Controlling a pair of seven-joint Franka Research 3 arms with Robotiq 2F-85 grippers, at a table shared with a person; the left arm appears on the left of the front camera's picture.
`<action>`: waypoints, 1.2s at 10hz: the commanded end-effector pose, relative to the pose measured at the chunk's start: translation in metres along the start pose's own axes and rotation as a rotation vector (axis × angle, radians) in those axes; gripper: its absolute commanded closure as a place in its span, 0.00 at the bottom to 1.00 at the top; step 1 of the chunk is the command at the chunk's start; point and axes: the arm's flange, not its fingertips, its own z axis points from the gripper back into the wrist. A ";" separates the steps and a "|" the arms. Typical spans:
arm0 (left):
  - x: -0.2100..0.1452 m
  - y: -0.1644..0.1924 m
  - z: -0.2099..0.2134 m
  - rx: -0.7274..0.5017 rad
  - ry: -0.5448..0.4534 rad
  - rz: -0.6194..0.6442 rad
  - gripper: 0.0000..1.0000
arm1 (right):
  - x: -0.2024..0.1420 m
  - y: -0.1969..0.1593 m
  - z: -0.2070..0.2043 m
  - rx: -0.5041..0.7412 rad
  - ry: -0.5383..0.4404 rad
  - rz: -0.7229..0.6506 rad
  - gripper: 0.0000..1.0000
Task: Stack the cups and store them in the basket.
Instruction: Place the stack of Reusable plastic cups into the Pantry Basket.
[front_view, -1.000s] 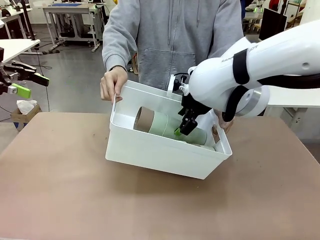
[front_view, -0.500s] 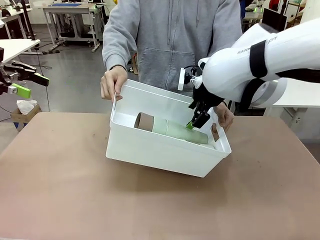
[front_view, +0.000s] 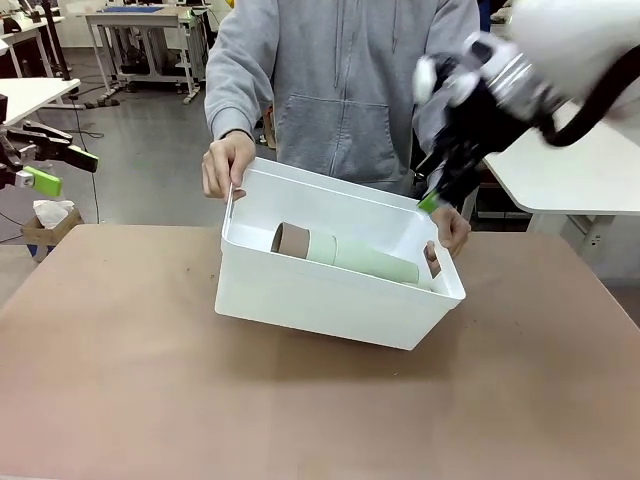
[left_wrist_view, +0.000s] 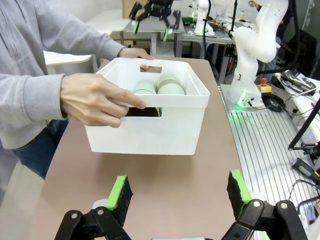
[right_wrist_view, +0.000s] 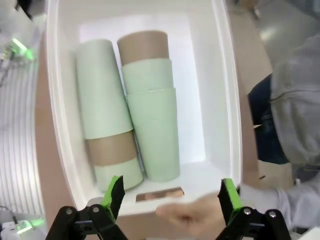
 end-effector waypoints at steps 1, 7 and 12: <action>0.002 -0.001 0.001 -0.004 0.011 0.012 0.00 | -0.036 -0.007 0.059 0.004 -0.123 -0.028 0.00; 0.002 -0.001 0.001 -0.004 0.011 0.012 0.00 | -0.205 0.025 0.153 -0.049 -0.474 -0.151 0.00; 0.002 -0.001 0.001 -0.004 0.011 0.012 0.00 | -0.201 0.023 0.165 -0.056 -0.436 -0.170 0.00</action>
